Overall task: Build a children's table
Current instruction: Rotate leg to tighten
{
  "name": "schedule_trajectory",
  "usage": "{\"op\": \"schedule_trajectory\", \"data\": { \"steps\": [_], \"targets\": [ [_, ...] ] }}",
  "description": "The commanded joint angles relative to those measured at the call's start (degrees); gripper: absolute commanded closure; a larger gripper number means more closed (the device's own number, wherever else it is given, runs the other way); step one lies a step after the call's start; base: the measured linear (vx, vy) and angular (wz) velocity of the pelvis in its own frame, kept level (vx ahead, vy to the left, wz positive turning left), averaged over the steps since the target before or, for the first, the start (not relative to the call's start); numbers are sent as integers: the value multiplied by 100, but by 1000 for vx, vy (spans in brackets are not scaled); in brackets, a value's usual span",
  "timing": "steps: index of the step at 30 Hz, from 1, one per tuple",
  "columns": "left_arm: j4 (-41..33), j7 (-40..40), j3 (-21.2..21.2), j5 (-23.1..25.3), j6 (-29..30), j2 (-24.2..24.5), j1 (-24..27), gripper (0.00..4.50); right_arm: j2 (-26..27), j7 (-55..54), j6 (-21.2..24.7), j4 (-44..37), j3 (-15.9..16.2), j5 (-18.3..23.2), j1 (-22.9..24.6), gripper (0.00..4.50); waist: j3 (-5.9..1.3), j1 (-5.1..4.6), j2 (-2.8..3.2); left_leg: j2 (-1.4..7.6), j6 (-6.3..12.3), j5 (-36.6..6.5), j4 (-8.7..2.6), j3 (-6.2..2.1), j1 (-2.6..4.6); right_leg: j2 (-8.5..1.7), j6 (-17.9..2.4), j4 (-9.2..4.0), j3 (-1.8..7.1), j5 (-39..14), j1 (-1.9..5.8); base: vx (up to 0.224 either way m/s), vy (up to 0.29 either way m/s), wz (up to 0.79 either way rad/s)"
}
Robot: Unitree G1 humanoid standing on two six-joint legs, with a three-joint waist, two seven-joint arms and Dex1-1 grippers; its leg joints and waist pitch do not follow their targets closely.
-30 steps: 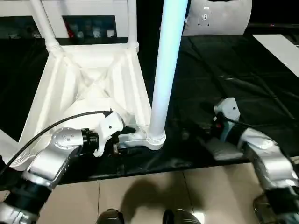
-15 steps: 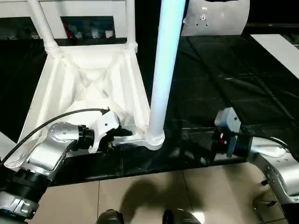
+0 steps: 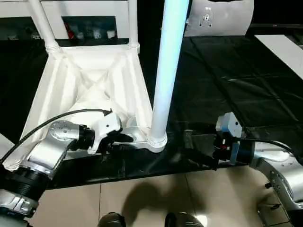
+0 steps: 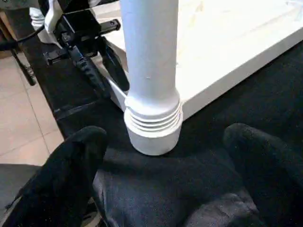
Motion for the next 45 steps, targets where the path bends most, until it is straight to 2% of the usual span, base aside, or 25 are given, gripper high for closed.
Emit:
{"op": "schedule_trajectory", "data": {
  "steps": [1, 10, 12, 14, 15, 16, 17, 19, 20, 21, 22, 23, 24, 27, 30, 34, 36, 45],
  "targets": [
    [118, -32, -93, 138, -6, 78, -33, 347, -53, 0, 66, -127, 52, 11, 41, 0, -389, 26, 37, 274, 113, -1599, -464, -105, 69, -403, -989, -522, 305, -2315, 254, 0, 0, 0],
    [226, -180, -84, 150, -129, -4, -85, 409, 50, -50, 117, 2, 149, -45, -138, 0, -383, 15, 40, 268, 85, -1685, -468, -111, 76, -410, -901, -558, 302, -2589, 240, 0, 0, 0],
    [257, -260, -87, 123, -172, -48, -102, 411, 132, -10, 121, 194, 233, -62, -346, 0, -391, 3, 53, 267, 62, -1698, -472, -120, 73, -407, -958, -536, 295, -2504, 248, 0, 0, 0],
    [308, -358, -149, 155, -265, -81, -122, 447, 256, 129, 46, 504, 339, -66, -649, 0, -403, -6, 67, 267, 40, -1690, -464, -118, 82, -412, -1020, -527, 296, -2431, 247, 0, 0, 0],
    [327, -385, -173, 173, -302, -89, -130, 447, 337, 260, -16, 709, 380, -35, -818, 0, -408, -4, 72, 266, 44, -1723, -453, -109, 92, -415, -1058, -530, 299, -2404, 239, 0, 0, 0],
    [347, -415, -204, 193, -363, -100, -136, 447, 376, 347, -61, 831, 406, -24, -914, 0, -411, -11, 69, 267, 39, -1699, -454, -111, 86, -416, -1081, -519, 300, -2353, 249, 0, 0, 0],
    [383, -476, -258, 223, -469, -125, -152, 450, 432, 530, -167, 1057, 462, -17, -1082, 0, -438, -2, 42, 279, 54, -1587, -445, -103, 89, -418, -1139, -493, 306, -2136, 256, 0, 0, 0],
    [407, -542, -298, 240, -560, -151, -169, 450, 462, 667, -264, 1239, 507, -26, -1205, 28, -454, 13, 75, 287, 82, -1439, -440, -93, 92, -412, -1275, -455, 308, -1763, 266, 0, 0, 0],
    [401, -664, -358, 244, -673, -189, -189, 450, 512, 896, -370, 1537, 567, -32, -1412, 35, -457, 19, 49, 282, 131, -1317, -431, -78, 86, -405, -1353, -428, 312, -1513, 274, 0, 0, 0],
    [389, -733, -388, 235, -715, -217, -201, 450, 529, 1048, -410, 1704, 608, -32, -1533, 35, -475, 20, -2, 275, 188, -1175, -421, -70, 65, -413, -1413, -402, 306, -1359, 302, 0, 0, 0],
    [389, -733, -388, 235, -715, -217, -201, 450, 529, 1048, -410, 1704, 608, -32, -1533, 35, -480, 29, 13, 271, 214, -1112, -417, -71, 64, -415, -1440, -391, 305, -1295, 307, 0, 0, 0],
    [389, -862, -436, 232, -835, -268, -237, 450, 526, 1333, -489, 1984, 711, -53, -1728, 54, -470, 40, -1, 286, 246, -1028, -416, -59, 68, -416, -1450, -393, 310, -1223, 302, 0, 0, 0],
    [376, -903, -453, 223, -854, -291, -252, 450, 517, 1449, -521, 2087, 760, -73, -1795, 69, -472, 49, 16, 284, 276, -1017, -415, -64, 62, -424, -1477, -385, 304, -1244, 313, 0, 0, 0],
    [372, -1005, -508, 220, -963, -371, -316, 450, 484, 1845, -694, 2424, 946, -211, -1986, 78, -465, 97, -15, 296, 306, -977, -410, -49, 76, -428, -1469, -387, 304, -1314, 297, 0, 0, 0],
    [388, -1103, -550, 209, -1035, -424, -376, 450, 491, 2136, -814, 2721, 1074, -294, -2153, 117, -461, 145, -15, 304, 293, -1006, -418, -48, 86, -434, -1449, -392, 306, -1405, 294, 0, 0, 0],
    [430, -1153, -568, 247, -1074, -451, -423, 450, 521, 2307, -963, 3009, 1142, -371, -2312, 123, -456, 178, -22, 302, 256, -1102, -419, -48, 88, -444, -1403, -408, 305, -1623, 287, 0, 0, 0],
    [487, -1161, -574, 310, -1124, -455, -460, 450, 546, 2408, -1031, 3161, 1179, -411, -2407, 155, -451, 213, -19, 309, 249, -1113, -422, -51, 93, -449, -1367, -411, 309, -1671, 281, 0, 0, 0],
    [700, -1210, -562, 436, -1206, -444, -565, 450, 672, 2773, -1200, 3594, 1254, -477, -2616, 218, -455, 248, -23, 313, 252, -1107, -430, -55, 89, -448, -1369, -403, 301, -1664, 280, 0, 0, 0]
  ]
}}
